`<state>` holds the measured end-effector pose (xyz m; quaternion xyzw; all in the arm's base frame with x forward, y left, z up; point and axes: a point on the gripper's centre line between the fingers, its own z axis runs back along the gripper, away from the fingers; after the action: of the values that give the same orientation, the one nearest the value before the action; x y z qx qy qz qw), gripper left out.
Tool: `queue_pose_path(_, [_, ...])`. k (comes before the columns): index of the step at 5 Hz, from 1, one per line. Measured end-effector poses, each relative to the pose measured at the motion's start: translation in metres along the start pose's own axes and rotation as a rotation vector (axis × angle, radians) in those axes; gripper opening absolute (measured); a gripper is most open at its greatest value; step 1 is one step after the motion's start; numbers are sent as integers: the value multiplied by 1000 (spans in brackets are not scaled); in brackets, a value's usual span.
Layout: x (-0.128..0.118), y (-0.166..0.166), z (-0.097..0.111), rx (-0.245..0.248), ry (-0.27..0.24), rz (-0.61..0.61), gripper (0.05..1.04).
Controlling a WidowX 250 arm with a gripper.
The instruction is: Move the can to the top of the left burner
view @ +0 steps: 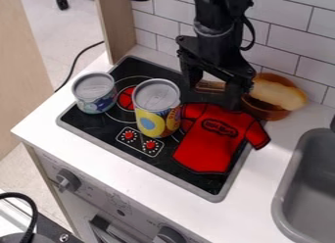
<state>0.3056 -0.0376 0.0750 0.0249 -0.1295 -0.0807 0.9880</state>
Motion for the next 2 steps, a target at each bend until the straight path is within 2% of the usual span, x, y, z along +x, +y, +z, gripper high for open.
queue_pose_path(1, [-7,-1,-6,-6,29,2,1000])
queue_pose_path(2, [-30,-1,-7,-29,101,33,1000])
